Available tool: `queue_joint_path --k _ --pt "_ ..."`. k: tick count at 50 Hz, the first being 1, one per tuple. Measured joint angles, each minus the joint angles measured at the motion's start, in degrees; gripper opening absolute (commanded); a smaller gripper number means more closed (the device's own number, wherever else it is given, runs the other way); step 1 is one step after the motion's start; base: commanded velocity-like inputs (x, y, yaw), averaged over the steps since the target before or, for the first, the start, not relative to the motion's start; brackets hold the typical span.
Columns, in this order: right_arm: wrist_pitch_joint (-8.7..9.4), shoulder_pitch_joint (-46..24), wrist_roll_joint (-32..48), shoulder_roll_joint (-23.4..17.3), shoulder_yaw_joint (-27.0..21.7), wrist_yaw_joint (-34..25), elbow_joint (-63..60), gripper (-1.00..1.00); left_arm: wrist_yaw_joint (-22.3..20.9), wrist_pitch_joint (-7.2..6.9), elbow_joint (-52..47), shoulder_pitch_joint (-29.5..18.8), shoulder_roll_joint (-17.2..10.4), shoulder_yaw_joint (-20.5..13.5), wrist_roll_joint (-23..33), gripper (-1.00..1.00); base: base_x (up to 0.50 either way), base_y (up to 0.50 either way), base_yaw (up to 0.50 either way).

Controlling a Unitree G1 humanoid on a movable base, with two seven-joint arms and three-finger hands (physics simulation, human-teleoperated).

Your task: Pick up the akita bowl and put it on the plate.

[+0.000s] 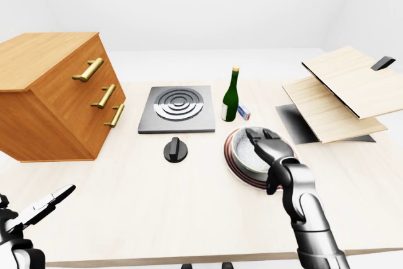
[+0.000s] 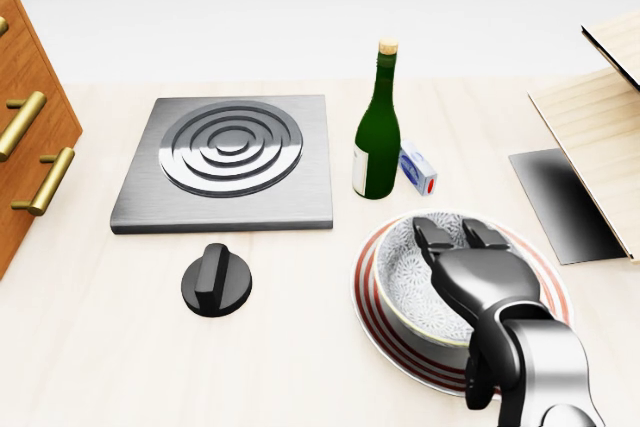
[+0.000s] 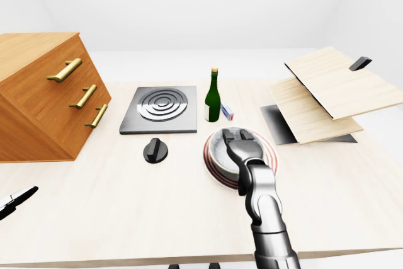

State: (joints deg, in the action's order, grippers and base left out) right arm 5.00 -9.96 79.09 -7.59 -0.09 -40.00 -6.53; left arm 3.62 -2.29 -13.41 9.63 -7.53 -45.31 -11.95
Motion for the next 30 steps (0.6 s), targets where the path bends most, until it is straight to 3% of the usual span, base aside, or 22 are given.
queue_joint_path --k 13,24,27,30 --pt "0.0 3.5 8.3 3.1 1.5 0.0 -19.4 1.0 -0.2 -0.44 -0.4 0.1 0.1 -0.3 -0.2 1.0 0.0 0.0 0.0" --pt "-0.06 5.5 14.9 9.3 2.9 0.0 -33.4 1.0 -0.3 -0.93 -0.8 0.1 0.2 -0.4 -0.3 1.0 0.0 0.0 0.0" --pt "-1.12 6.7 16.5 12.1 3.0 0.0 -36.6 1.0 -0.3 -1.04 -0.8 0.1 0.2 -0.4 -0.3 1.0 0.0 0.0 0.0" --pt "-3.4 7.9 18.0 15.5 2.7 0.0 -39.6 1.0 -0.2 -1.11 -0.8 0.1 0.2 -0.4 -0.3 1.0 0.0 0.0 0.0"
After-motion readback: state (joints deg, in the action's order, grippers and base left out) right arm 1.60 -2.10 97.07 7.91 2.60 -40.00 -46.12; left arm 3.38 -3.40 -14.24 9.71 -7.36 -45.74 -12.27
